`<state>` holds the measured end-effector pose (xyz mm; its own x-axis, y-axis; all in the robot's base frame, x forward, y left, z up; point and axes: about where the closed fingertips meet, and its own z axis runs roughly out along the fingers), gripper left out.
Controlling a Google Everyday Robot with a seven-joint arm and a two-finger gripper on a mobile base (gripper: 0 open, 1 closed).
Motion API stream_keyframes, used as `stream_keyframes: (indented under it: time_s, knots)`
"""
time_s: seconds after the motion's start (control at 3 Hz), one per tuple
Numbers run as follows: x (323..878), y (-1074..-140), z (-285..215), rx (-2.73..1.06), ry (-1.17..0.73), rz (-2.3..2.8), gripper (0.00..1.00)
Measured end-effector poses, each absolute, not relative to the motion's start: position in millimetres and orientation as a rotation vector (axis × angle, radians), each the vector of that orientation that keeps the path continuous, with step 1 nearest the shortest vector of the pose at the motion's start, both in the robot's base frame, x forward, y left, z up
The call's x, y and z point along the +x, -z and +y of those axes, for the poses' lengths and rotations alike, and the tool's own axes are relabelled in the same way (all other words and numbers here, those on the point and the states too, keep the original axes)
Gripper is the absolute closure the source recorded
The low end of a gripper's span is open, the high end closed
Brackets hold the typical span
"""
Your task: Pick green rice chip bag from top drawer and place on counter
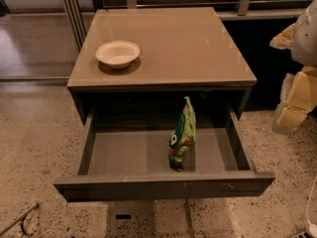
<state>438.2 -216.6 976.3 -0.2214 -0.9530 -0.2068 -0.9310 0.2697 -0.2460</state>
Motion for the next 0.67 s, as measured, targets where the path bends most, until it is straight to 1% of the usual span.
stream_keyframes:
  time_s: [0.33,0.67]
  knots:
    - [438,-976,-217,-1.724,0.099,2.232,0.00]
    - [448,-968,-209,-1.641,0.082,2.269,0.00]
